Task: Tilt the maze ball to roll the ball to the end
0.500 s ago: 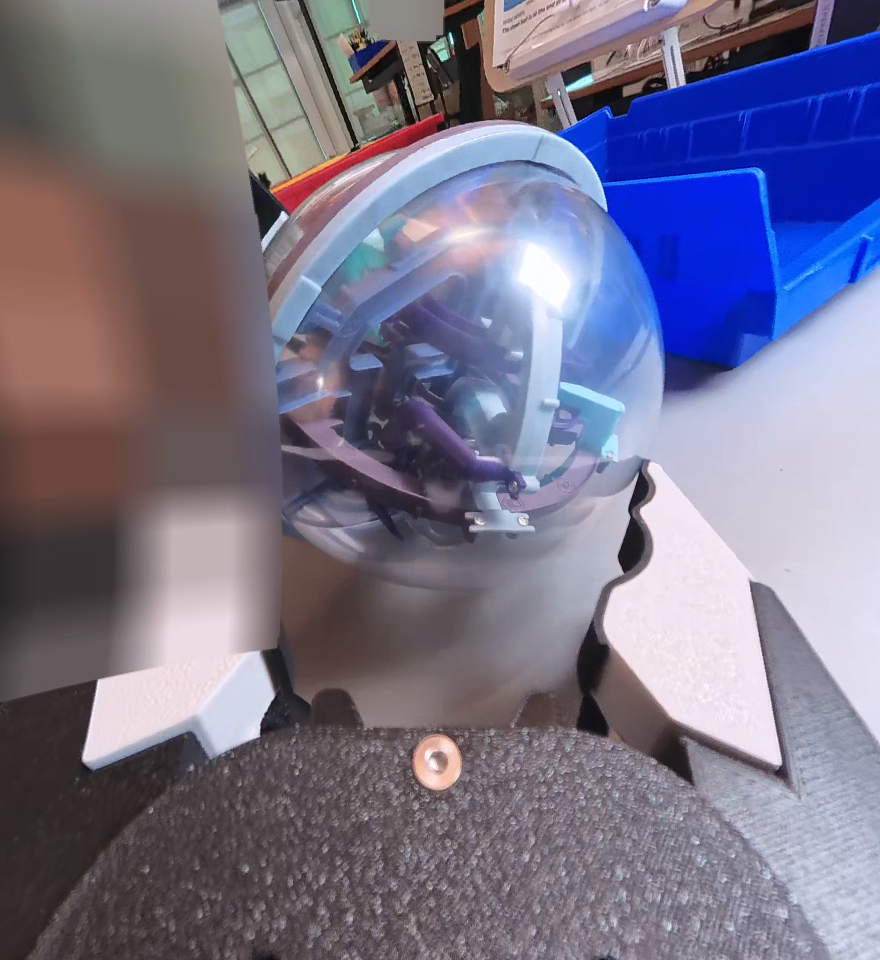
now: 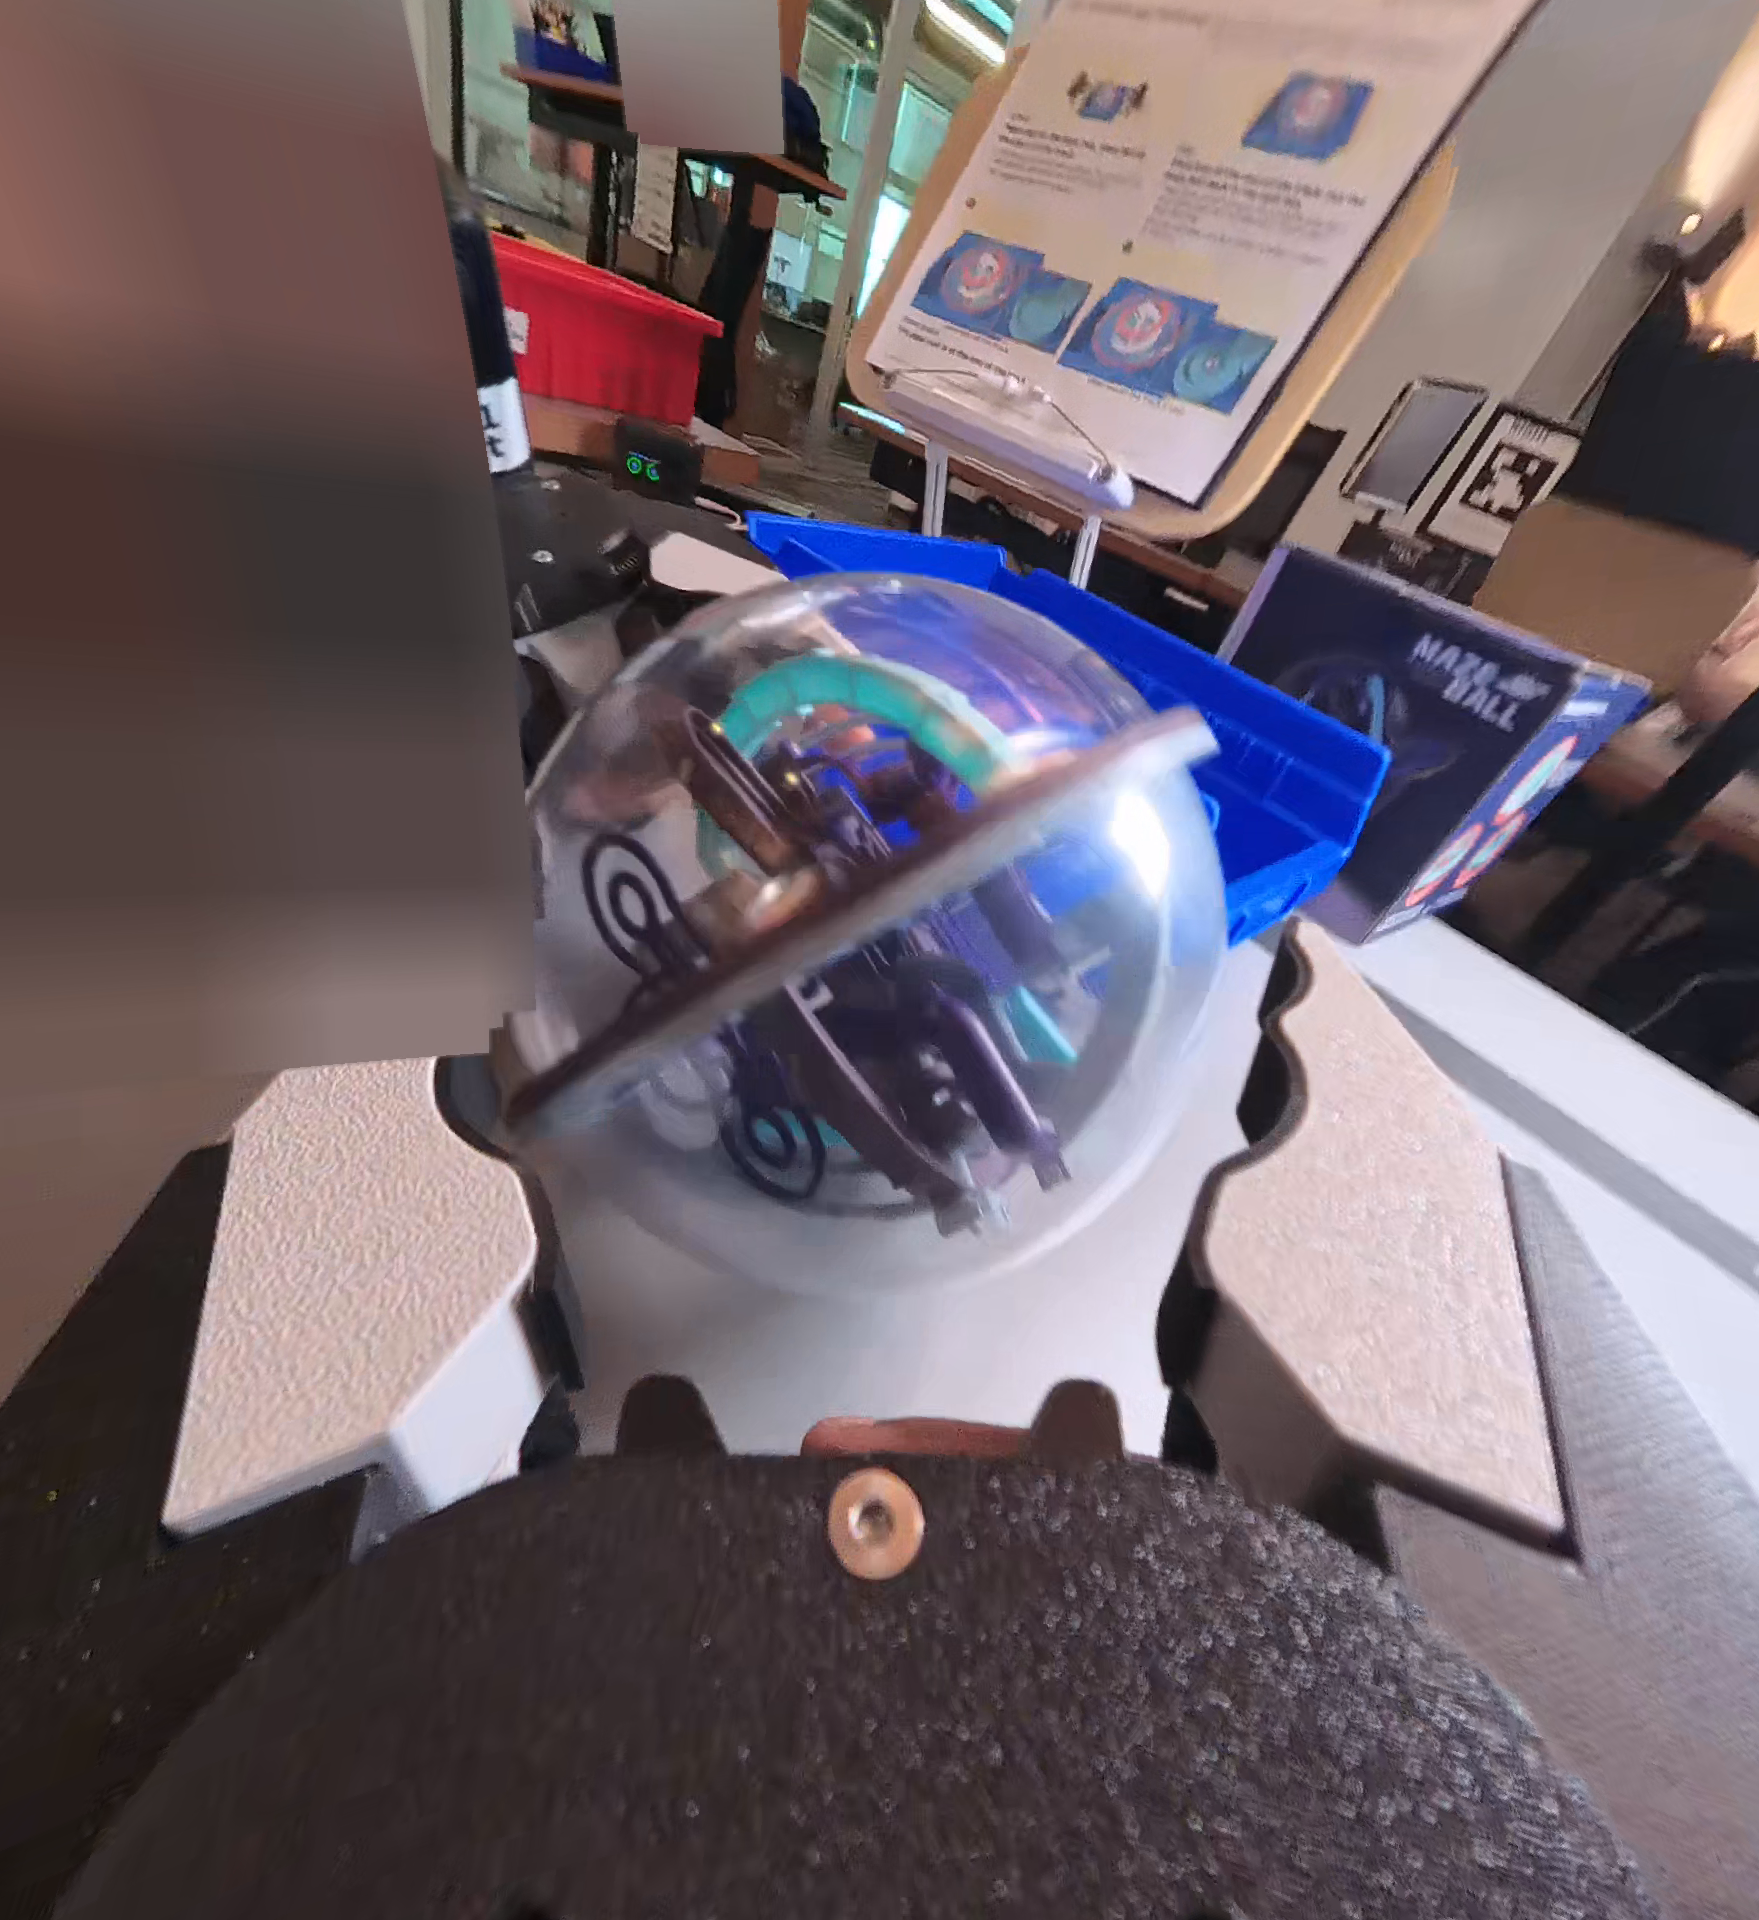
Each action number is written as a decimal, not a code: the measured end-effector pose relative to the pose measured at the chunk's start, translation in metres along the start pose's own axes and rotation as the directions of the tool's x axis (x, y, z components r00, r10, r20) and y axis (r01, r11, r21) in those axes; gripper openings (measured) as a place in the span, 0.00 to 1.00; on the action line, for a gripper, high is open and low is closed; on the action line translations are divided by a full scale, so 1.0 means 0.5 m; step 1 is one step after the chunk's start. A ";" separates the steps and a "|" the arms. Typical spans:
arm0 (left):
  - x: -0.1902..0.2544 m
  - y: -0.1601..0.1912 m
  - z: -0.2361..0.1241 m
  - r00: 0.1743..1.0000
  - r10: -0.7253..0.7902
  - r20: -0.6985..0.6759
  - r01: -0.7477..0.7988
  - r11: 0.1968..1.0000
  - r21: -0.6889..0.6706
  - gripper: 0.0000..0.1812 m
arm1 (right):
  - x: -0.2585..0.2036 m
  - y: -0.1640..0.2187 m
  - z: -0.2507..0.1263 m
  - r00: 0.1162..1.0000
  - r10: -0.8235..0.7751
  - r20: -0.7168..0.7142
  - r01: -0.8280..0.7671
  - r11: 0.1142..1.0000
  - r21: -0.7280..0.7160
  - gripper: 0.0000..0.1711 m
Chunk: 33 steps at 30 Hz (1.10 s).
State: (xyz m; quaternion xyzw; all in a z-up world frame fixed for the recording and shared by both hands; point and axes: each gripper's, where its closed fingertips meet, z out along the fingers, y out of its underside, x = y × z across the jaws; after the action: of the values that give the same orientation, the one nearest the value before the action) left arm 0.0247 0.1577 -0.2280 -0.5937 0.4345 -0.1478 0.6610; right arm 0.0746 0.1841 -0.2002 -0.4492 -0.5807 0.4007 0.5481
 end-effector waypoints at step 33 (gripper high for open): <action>-0.018 0.072 0.045 0.988 0.122 0.095 -0.093 0.959 -0.269 0.74 | 0.037 0.019 0.013 0.954 0.297 -0.030 -0.296 0.954 0.042 0.78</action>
State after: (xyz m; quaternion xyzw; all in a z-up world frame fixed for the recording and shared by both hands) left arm 0.0249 0.1880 -0.2593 -0.6592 0.4445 -0.0193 0.6062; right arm 0.0689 0.2044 -0.2047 -0.5281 -0.4895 0.4810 0.5002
